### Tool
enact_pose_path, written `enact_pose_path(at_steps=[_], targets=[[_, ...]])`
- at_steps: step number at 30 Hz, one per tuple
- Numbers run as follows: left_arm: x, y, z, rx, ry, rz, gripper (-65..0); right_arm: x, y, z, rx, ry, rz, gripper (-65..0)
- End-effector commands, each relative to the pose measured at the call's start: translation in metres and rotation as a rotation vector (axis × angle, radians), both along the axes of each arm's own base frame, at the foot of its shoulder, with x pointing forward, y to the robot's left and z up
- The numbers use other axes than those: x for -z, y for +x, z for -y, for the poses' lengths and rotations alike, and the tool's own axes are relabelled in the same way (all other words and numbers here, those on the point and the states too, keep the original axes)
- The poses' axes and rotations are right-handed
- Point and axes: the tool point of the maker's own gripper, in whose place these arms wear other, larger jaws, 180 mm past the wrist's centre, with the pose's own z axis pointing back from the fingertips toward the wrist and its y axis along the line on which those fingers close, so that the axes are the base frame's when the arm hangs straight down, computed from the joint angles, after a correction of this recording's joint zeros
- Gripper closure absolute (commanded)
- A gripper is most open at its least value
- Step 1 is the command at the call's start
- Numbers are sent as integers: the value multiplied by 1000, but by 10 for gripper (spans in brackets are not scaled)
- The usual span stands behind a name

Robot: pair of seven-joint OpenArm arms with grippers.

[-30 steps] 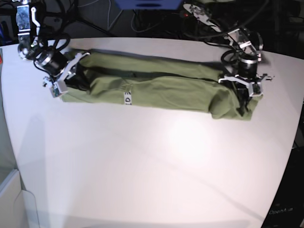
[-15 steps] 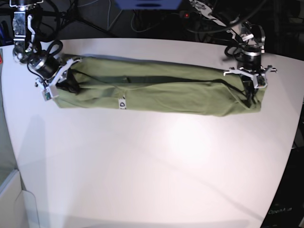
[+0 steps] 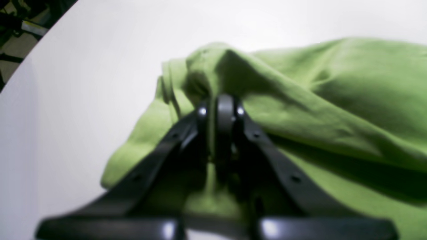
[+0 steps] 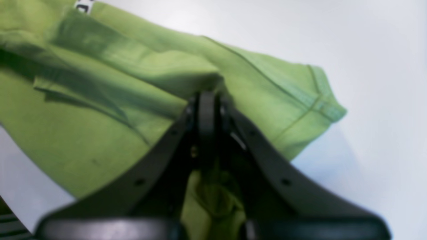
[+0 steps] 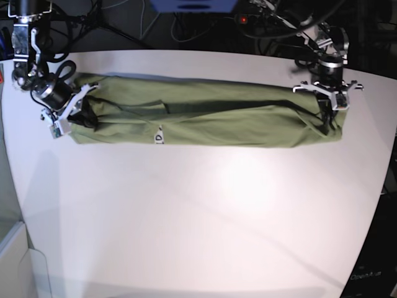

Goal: Fold the T-shirt properly
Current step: 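Drag the strip ends with both grippers to flatten the long strip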

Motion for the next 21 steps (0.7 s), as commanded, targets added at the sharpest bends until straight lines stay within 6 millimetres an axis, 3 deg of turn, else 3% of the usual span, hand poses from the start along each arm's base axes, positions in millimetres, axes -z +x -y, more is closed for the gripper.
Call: enact_pose_path(at_steps=[1,6,13,21], targets=[[-7,3,-7,-7,24,10,-20,-13,9,6,3,2,47,-3],[-10,5,-8,-11,26,21,-20,-13,10,6,2,1,47,-3],[-39,10,-22,-74,16,144,-20,-15,13,6,2,1,55,-3],[-39,9,-22,-75,13,151,-20,-15,13,4,-1,3,53,-3]])
